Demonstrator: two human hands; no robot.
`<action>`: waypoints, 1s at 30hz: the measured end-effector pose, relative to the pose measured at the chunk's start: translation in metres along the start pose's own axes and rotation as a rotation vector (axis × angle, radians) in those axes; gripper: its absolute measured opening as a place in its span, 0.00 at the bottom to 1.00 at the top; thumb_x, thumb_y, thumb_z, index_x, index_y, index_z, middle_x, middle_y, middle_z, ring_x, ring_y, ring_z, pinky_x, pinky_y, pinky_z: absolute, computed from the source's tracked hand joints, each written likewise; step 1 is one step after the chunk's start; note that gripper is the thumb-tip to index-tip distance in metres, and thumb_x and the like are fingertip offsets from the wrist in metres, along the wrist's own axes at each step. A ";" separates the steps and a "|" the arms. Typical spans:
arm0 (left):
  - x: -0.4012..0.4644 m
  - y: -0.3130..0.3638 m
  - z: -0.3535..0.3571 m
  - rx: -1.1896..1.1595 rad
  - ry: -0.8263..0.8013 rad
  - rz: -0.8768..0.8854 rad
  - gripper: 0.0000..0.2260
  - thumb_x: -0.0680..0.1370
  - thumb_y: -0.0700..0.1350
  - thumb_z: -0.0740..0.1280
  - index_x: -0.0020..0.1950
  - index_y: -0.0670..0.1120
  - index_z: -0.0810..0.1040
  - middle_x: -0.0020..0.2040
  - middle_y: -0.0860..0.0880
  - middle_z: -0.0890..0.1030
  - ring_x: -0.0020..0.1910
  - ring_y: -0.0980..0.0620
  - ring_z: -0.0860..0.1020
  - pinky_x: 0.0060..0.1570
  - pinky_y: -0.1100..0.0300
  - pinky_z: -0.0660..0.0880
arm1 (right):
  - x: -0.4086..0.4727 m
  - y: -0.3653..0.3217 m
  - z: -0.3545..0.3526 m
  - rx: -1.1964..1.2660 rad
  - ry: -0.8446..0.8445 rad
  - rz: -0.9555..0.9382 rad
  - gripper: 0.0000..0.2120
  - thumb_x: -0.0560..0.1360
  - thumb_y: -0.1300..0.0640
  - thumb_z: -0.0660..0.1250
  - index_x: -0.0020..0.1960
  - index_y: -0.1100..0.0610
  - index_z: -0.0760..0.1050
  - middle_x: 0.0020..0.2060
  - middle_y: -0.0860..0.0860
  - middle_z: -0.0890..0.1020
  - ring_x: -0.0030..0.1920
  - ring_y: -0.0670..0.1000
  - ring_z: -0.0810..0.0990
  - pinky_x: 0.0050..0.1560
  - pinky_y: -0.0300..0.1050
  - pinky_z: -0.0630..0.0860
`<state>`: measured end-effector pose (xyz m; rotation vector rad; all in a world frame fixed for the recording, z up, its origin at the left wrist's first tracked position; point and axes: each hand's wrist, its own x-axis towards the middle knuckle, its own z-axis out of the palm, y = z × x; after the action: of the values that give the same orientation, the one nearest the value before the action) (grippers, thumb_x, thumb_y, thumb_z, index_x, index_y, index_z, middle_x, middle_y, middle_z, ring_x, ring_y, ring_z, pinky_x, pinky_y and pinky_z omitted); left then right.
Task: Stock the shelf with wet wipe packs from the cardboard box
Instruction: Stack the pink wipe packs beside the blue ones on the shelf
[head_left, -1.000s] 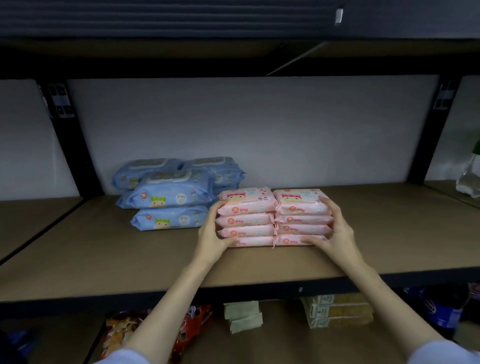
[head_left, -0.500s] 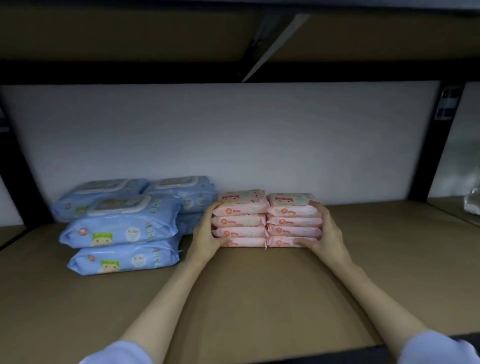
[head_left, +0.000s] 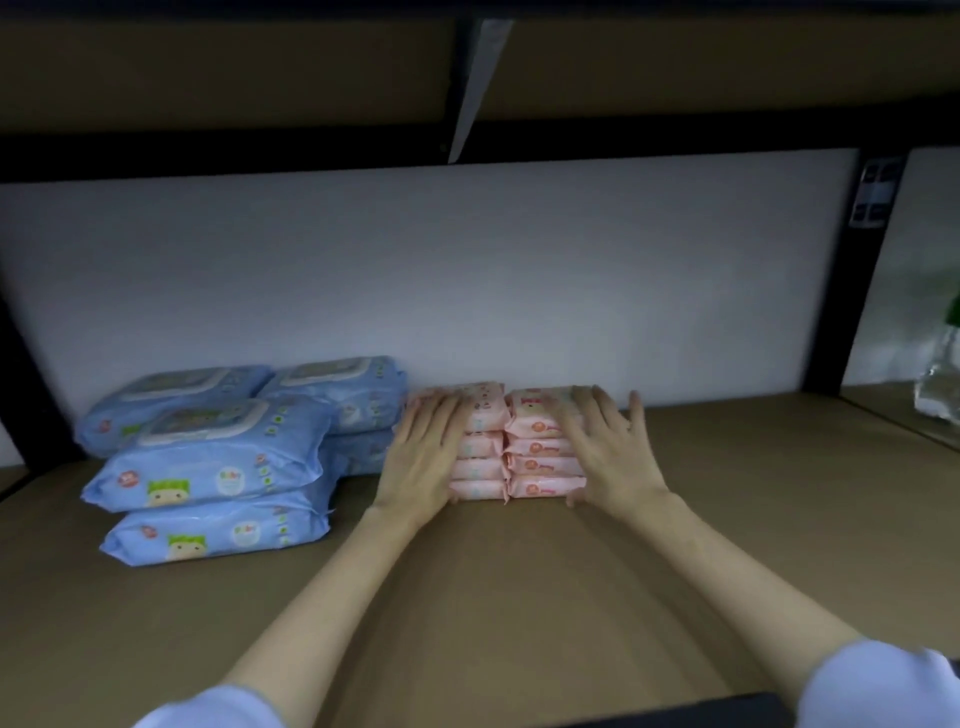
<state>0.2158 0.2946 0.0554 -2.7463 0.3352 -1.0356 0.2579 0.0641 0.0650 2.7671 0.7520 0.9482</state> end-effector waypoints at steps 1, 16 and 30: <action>0.003 -0.001 0.003 -0.014 0.011 -0.004 0.51 0.43 0.44 0.79 0.66 0.41 0.67 0.61 0.43 0.77 0.60 0.43 0.76 0.68 0.50 0.64 | 0.002 0.001 0.004 0.002 0.006 -0.012 0.66 0.32 0.39 0.80 0.67 0.54 0.61 0.55 0.62 0.78 0.55 0.63 0.78 0.54 0.66 0.73; 0.072 -0.024 0.038 -0.044 -0.127 -0.087 0.45 0.61 0.41 0.77 0.74 0.43 0.58 0.72 0.46 0.64 0.70 0.45 0.64 0.71 0.52 0.59 | 0.074 0.024 0.051 0.030 -0.001 -0.089 0.59 0.31 0.40 0.79 0.60 0.58 0.71 0.50 0.59 0.80 0.47 0.60 0.81 0.43 0.51 0.79; 0.078 -0.050 0.050 0.019 -0.277 -0.167 0.45 0.68 0.47 0.73 0.76 0.47 0.47 0.76 0.49 0.53 0.76 0.48 0.48 0.73 0.50 0.46 | 0.111 0.016 0.061 0.106 -0.099 -0.141 0.55 0.59 0.42 0.77 0.75 0.48 0.47 0.72 0.54 0.57 0.71 0.56 0.57 0.69 0.50 0.58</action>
<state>0.3136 0.3256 0.0794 -2.8881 0.0547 -0.6721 0.3770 0.1076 0.0816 2.7806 0.9927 0.7598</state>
